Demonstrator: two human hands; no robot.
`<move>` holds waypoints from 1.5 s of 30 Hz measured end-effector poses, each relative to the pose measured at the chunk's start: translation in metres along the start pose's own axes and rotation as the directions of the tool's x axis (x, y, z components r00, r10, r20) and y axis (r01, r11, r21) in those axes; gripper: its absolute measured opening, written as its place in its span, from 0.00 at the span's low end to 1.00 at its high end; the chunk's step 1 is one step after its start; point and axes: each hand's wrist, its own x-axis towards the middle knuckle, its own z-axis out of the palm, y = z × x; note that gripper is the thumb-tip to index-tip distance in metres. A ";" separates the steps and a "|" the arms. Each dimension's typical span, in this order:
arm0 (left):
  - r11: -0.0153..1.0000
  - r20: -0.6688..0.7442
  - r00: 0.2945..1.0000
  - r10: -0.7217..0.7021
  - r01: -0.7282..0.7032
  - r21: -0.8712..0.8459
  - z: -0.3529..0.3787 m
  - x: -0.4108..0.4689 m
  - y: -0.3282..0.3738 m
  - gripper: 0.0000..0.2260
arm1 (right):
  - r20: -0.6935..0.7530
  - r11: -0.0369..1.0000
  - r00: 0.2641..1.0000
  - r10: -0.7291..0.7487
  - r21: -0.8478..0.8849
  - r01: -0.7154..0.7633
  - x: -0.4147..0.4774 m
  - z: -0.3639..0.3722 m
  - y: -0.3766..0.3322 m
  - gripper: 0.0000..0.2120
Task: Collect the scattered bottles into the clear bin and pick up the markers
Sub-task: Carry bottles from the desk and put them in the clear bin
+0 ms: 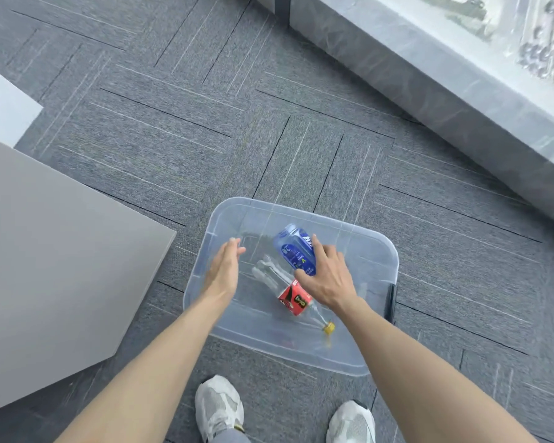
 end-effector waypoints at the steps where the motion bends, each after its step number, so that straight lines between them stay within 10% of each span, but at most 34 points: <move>1: 1.000 0.001 1.000 0.003 -0.003 -0.002 0.004 0.006 -0.003 0.30 | 0.006 1.000 1.000 -0.001 -0.021 0.001 0.008 0.006 0.006 0.39; 9: 0.999 -0.009 1.000 0.017 -0.017 0.031 0.012 0.035 -0.025 0.31 | 0.148 0.992 0.989 -0.002 -0.126 0.021 0.051 0.051 0.038 0.39; 20: 0.998 0.003 0.999 -0.054 0.054 -0.021 0.018 -0.055 0.022 0.21 | -0.069 0.877 0.992 0.101 0.477 -0.056 -0.066 -0.041 -0.037 0.19; 30: 0.959 -0.091 0.983 -0.162 0.135 -0.250 -0.052 -0.244 0.146 0.16 | 0.000 0.787 0.984 0.180 0.600 -0.144 -0.224 -0.187 -0.138 0.16; 45: 0.795 -0.547 0.825 -0.143 -0.233 -0.560 -0.255 -0.523 0.241 0.16 | 0.143 0.787 0.907 -0.397 0.561 0.257 -0.447 -0.277 -0.384 0.18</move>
